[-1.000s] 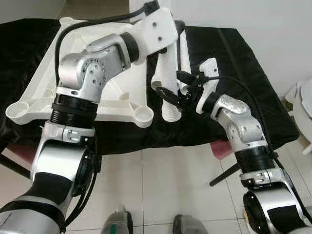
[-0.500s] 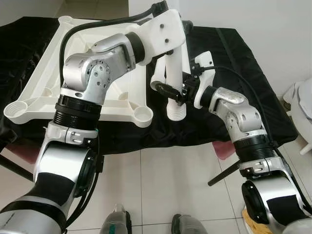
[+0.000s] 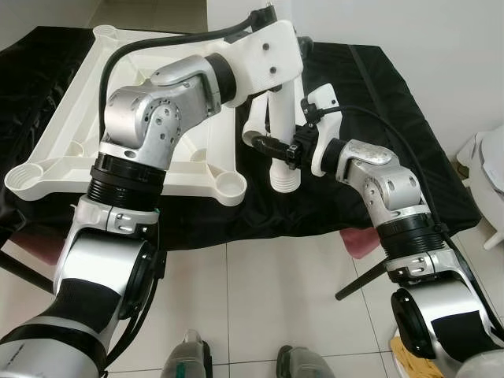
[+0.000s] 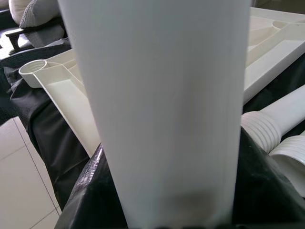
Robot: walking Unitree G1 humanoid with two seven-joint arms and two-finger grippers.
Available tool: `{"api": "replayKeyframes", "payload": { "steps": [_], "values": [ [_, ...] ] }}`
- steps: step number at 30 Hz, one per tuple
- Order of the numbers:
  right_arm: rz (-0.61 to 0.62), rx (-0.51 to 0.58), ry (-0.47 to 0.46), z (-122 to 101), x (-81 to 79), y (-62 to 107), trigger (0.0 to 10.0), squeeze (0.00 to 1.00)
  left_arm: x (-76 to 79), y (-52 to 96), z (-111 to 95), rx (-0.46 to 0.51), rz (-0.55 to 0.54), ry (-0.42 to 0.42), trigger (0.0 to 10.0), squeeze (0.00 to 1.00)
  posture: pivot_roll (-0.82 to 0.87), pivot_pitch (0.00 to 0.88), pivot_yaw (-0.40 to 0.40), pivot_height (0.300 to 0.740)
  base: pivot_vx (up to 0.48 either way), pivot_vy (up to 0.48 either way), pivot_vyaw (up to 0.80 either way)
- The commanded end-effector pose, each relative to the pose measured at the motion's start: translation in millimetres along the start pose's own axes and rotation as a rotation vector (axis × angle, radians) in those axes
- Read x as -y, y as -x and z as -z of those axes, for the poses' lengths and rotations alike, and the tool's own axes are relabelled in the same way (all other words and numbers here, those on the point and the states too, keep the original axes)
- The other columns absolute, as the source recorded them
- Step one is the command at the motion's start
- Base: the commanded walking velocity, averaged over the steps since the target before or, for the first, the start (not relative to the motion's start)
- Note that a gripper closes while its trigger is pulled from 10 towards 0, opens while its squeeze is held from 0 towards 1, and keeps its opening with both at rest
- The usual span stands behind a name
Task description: Building children table
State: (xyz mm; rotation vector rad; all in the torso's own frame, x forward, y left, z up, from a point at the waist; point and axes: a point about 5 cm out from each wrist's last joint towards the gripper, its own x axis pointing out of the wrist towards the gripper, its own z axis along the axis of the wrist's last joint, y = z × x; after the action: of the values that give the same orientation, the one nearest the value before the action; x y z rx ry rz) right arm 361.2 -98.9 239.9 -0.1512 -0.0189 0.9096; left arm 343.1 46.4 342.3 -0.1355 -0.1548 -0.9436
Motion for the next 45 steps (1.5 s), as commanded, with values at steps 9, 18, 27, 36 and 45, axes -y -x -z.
{"api": "replayKeyframes", "payload": {
  "steps": [9,18,27,36,45],
  "values": [
    [0.104,0.079,-0.053,-4,6.4,-0.6,10.0,0.0,19.8,3.7,-10,0.03,0.23,0.04,10.0,1.0,-0.01,0.094,-0.023,0.74,0.0,0.0,0.0],
    [0.213,0.179,-0.139,-2,11.0,5.9,10.0,0.0,-10.4,14.2,-14,0.048,0.07,0.067,10.0,1.0,0.01,0.105,-0.017,0.74,0.0,0.0,0.0],
    [0.365,0.195,-0.137,10,18.1,18.0,10.0,0.0,-55.9,39.8,19,-0.022,-0.238,-0.01,10.0,0.0,0.01,0.122,-0.011,0.74,0.0,0.0,0.0],
    [0.46,0.241,-0.139,12,21.6,27.7,10.0,0.0,-69.0,63.3,53,-0.097,-0.382,-0.065,10.0,0.0,0.0,0.132,0.0,0.74,0.0,0.0,0.0],
    [0.498,0.286,-0.097,11,18.4,33.3,10.0,0.0,-72.1,95.0,82,-0.147,-0.457,-0.128,10.0,0.0,0.01,0.127,0.004,0.74,0.0,0.0,0.0]
  ]
}}
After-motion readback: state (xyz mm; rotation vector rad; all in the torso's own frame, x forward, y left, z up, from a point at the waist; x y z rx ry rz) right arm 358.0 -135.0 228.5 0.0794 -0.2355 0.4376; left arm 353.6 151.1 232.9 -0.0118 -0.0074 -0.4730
